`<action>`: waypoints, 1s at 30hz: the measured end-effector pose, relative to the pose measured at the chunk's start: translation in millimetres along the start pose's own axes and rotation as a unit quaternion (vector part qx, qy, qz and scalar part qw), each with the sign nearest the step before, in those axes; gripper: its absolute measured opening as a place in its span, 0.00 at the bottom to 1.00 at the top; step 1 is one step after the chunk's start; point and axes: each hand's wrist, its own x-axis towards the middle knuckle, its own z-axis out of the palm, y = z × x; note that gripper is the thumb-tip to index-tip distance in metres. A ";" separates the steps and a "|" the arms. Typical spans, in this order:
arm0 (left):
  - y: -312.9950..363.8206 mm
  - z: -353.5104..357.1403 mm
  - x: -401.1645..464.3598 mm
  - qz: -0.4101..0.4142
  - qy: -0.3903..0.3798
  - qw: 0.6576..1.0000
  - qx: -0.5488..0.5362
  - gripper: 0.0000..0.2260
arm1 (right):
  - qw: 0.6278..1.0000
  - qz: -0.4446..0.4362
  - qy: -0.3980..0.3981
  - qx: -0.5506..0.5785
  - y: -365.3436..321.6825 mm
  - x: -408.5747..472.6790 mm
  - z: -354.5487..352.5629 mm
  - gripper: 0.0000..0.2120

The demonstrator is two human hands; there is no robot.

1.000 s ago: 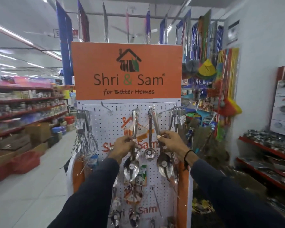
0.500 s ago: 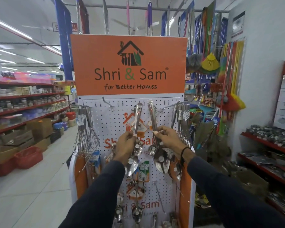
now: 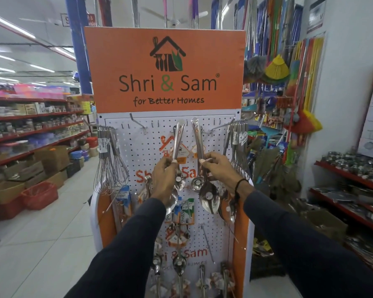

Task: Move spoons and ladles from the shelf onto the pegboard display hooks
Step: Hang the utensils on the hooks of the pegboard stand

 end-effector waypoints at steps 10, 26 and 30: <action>-6.7 2.7 3.4 -0.007 0.002 1.000 -0.006 0.06 | 1.000 -0.007 0.003 0.004 1.9 -4.6 -17.1 0.08; -14.1 -7.9 43.3 -0.068 -0.045 0.987 0.139 0.06 | 0.995 0.017 -0.090 -0.049 0.6 12.0 -6.9 0.03; -20.1 -8.0 51.9 -0.068 -0.053 0.986 0.145 0.06 | 0.995 0.009 -0.092 -0.037 2.6 17.8 -1.7 0.03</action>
